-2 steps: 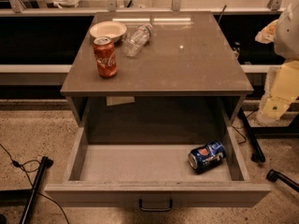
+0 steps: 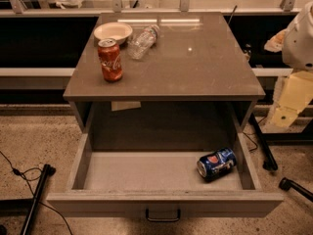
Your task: Pick pepsi can from top drawer and place on counter
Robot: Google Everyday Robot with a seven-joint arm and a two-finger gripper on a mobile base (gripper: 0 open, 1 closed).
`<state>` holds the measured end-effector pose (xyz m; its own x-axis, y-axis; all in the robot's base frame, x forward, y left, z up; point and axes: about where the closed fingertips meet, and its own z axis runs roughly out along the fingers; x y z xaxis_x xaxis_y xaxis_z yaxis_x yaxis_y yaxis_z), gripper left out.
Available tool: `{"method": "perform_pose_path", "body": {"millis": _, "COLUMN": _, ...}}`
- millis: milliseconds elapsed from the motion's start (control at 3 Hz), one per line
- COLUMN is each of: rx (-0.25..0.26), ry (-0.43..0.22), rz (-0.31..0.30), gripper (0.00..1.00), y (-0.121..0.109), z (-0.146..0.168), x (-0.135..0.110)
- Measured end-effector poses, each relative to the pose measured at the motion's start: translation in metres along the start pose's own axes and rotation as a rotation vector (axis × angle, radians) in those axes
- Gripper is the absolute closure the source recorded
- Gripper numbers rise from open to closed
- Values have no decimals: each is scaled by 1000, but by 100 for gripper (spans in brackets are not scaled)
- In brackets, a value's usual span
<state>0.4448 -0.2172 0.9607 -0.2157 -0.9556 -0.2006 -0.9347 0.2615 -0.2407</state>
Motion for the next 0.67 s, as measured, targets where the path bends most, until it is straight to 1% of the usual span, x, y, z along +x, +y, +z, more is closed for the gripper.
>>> {"method": "perform_pose_path", "body": {"millis": 333, "rx": 10, "ry": -11, "rz": -89, "gripper": 0, "y": 10, "z": 36, "x": 6}}
{"method": "perform_pose_path", "body": {"millis": 667, "rx": 28, "ry": -46, "rz": -184, "gripper": 0, "y": 12, "z": 73, "x": 20}}
